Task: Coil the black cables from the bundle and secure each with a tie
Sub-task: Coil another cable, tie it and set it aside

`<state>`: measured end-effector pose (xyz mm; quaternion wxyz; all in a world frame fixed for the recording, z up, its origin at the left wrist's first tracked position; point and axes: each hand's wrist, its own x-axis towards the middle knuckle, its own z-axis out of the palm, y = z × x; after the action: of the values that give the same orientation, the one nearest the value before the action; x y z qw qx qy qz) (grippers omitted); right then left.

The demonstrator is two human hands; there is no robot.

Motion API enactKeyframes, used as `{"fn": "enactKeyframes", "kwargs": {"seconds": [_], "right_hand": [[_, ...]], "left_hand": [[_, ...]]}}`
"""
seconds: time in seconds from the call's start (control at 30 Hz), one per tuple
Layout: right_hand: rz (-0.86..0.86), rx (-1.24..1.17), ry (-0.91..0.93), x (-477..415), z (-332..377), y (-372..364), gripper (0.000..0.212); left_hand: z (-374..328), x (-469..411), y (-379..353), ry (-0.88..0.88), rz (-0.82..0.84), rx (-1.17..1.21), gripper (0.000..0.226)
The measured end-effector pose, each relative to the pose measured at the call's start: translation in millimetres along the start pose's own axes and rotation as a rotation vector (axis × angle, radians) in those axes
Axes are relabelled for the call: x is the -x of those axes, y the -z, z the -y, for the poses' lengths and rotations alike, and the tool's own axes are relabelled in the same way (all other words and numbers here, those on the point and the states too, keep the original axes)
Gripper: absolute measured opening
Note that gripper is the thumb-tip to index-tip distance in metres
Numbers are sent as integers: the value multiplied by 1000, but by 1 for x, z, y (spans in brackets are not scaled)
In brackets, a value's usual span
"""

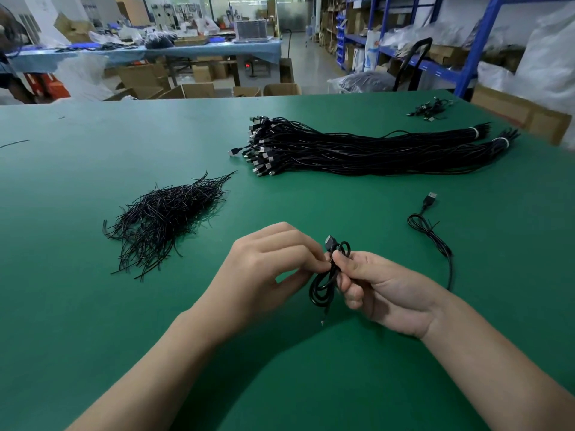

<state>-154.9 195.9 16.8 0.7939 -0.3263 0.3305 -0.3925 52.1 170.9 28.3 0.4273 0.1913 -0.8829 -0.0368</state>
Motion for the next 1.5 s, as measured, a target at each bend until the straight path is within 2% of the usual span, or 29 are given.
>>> {"fn": "enactKeyframes", "kwargs": {"seconds": [0.1,0.2,0.27,0.33,0.4,0.47,0.57,0.7,0.8,0.9,1.0,1.17,1.3,1.33,1.4,1.43,1.5], "right_hand": [[16,36,25,2,2,3,15],[-2,225,144,2,3,3,31],[-32,328,230,1,3,2,27],[-78,433,305,-1,2,1,22],[-122,557,361,-4,0,0,20],[-143,656,383,-7,-2,-1,18],[-144,759,385,-7,-4,0,6],[-132,892,393,-4,-5,2,5],[-126,963,397,-3,-5,1,5],[-134,950,380,-4,-4,1,5],[-87,822,308,-3,-1,2,9],[42,451,78,4,7,5,23],[37,267,-26,4,6,7,26],[3,237,-2,3,5,5,30],[-105,258,148,-2,3,4,45],[-171,335,268,-4,3,4,49],[-304,654,561,-5,1,3,41]], "left_hand": [[2,3,-4,58,-38,2,9],[-1,4,-6,358,-36,218,1],[0,5,-7,567,-16,294,9],[5,5,-6,682,66,324,5],[9,6,-2,729,200,363,19],[12,7,0,770,273,420,24],[14,9,2,802,361,468,20],[17,9,3,836,418,509,16],[15,7,5,747,375,347,6],[11,3,6,605,313,205,6],[8,1,8,435,293,121,6],[5,1,9,218,210,60,7],[4,0,5,67,139,-98,11],[4,1,4,88,111,-115,12],[4,2,2,254,43,-37,10],[6,4,0,386,10,47,9],[8,5,-2,660,-27,288,8]]}}
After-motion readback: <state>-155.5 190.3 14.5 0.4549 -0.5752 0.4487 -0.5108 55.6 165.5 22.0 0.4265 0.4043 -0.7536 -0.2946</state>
